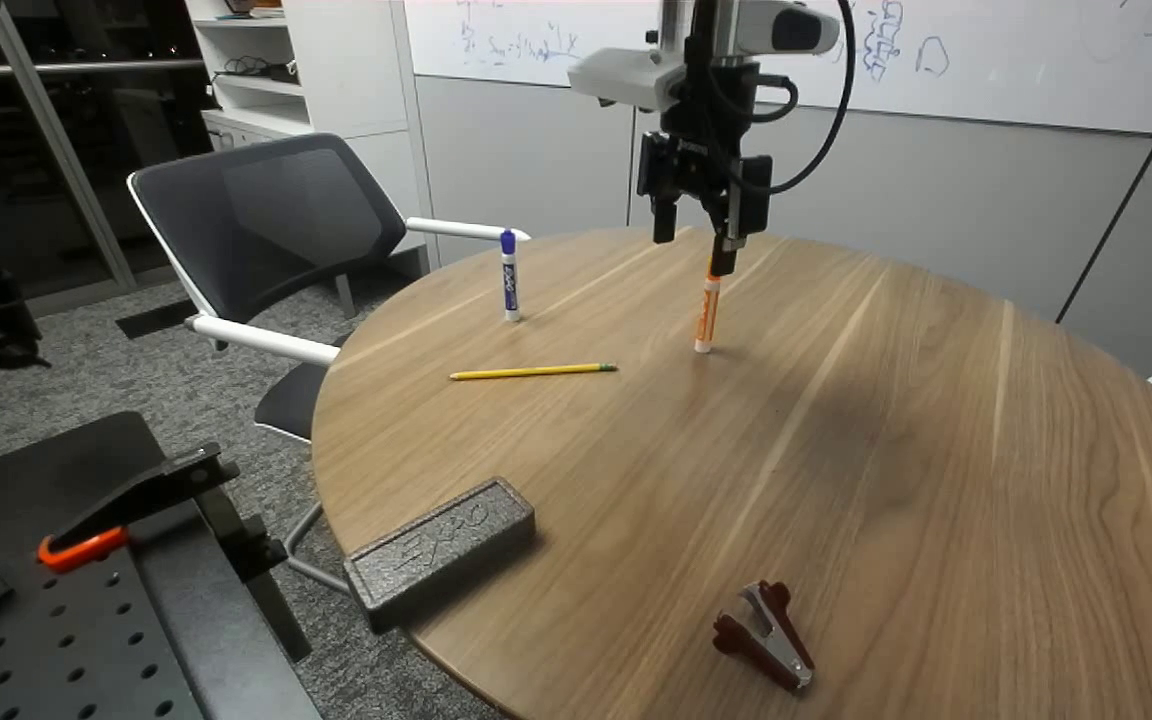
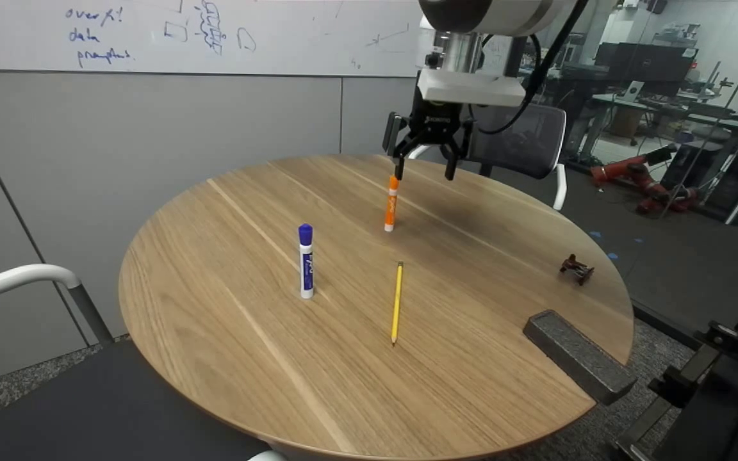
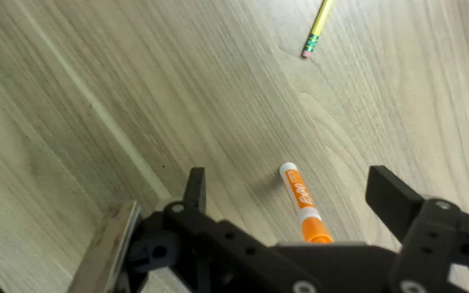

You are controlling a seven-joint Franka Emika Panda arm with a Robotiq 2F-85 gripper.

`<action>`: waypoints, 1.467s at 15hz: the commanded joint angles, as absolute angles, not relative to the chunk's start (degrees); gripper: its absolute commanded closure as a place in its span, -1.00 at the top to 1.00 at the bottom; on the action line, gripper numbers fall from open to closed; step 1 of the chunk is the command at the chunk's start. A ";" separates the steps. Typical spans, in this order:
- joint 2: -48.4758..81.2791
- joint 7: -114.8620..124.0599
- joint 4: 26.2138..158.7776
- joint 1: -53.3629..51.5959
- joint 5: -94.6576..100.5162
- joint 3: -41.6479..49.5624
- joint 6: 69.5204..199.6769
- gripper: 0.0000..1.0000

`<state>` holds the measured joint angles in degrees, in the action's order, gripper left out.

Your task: Move the orange marker to the right

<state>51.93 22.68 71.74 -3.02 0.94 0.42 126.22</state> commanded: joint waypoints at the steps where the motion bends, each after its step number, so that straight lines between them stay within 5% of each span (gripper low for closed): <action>1: 60.84 25.02 57.90 -3.92 -2.53 1.10 121.94 1.00; 11: 77.35 32.66 32.15 -4.33 -1.33 1.56 115.49 1.00; 12: 78.53 33.23 30.30 -4.35 -1.26 1.58 114.71 0.86; 13: 79.19 33.84 29.39 -4.40 -1.12 1.69 114.53 0.47; 22: 84.71 37.95 21.95 -5.57 -0.02 4.80 114.99 -0.90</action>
